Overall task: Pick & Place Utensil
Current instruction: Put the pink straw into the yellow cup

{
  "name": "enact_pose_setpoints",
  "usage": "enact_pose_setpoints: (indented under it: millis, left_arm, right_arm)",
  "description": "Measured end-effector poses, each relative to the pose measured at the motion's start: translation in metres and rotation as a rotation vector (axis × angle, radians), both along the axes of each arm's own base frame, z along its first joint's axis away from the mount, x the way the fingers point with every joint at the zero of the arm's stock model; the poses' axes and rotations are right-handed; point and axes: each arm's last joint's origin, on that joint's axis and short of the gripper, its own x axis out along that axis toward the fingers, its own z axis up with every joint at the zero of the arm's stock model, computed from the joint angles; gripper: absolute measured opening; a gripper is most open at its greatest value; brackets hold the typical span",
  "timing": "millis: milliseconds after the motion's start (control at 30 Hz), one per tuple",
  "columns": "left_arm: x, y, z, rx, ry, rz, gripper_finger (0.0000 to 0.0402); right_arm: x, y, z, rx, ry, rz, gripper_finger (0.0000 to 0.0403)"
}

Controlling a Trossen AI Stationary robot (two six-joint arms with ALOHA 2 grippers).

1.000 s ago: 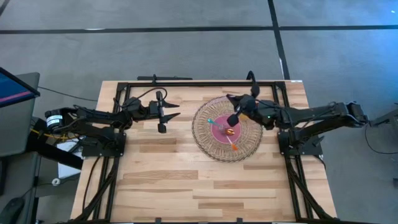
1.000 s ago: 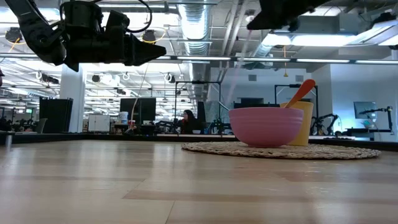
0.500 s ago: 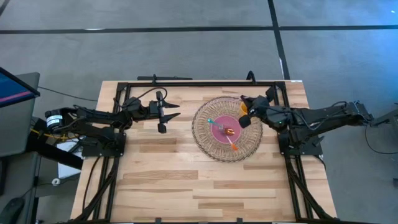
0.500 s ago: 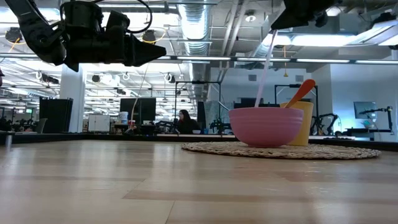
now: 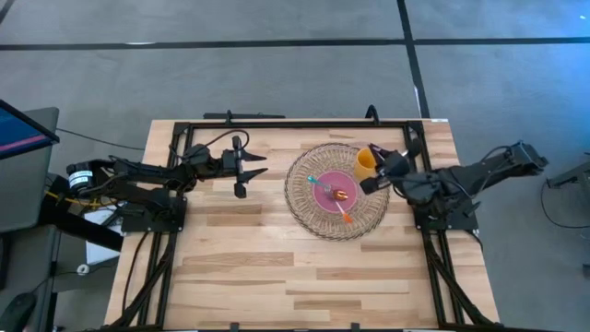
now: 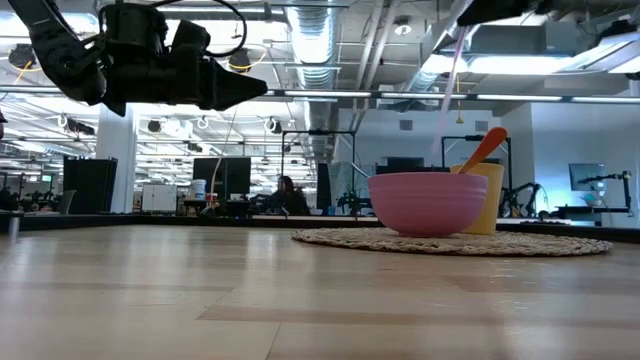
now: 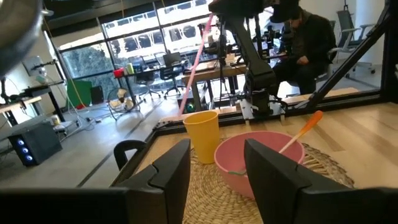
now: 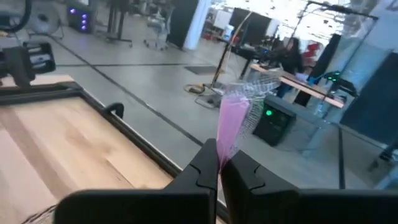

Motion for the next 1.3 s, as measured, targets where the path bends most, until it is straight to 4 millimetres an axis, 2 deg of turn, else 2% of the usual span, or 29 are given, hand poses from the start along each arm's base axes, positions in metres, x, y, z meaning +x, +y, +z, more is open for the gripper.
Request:
enact_pose_setpoints:
  millis: [200, 433, 833, 1033, 1300]
  left_arm:
    - [0.000, 0.000, 0.000, -0.063, -0.004, -0.014, 0.0152]
    - [0.000, 0.000, 0.000, -0.090, -0.003, -0.019, 0.0152]
    - [0.000, 0.000, 0.000, -0.116, -0.005, -0.025, 0.0152]
    - [0.000, 0.000, 0.000, -0.116, -0.005, -0.025, 0.0152]
    - [0.000, 0.000, 0.000, -0.116, -0.005, -0.025, 0.0152]
  right_arm:
    - [-0.010, 0.018, 0.003, -0.045, -0.054, -0.091, 0.0000]
    - [-0.015, 0.028, 0.004, -0.023, -0.111, -0.069, 0.0000]
    - [-0.012, 0.019, 0.001, -0.028, -0.113, -0.133, 0.0000]
    - [-0.009, 0.016, -0.002, -0.010, -0.070, -0.056, 0.0000]
    - [-0.018, 0.011, -0.006, 0.011, -0.084, -0.063, 0.0000]
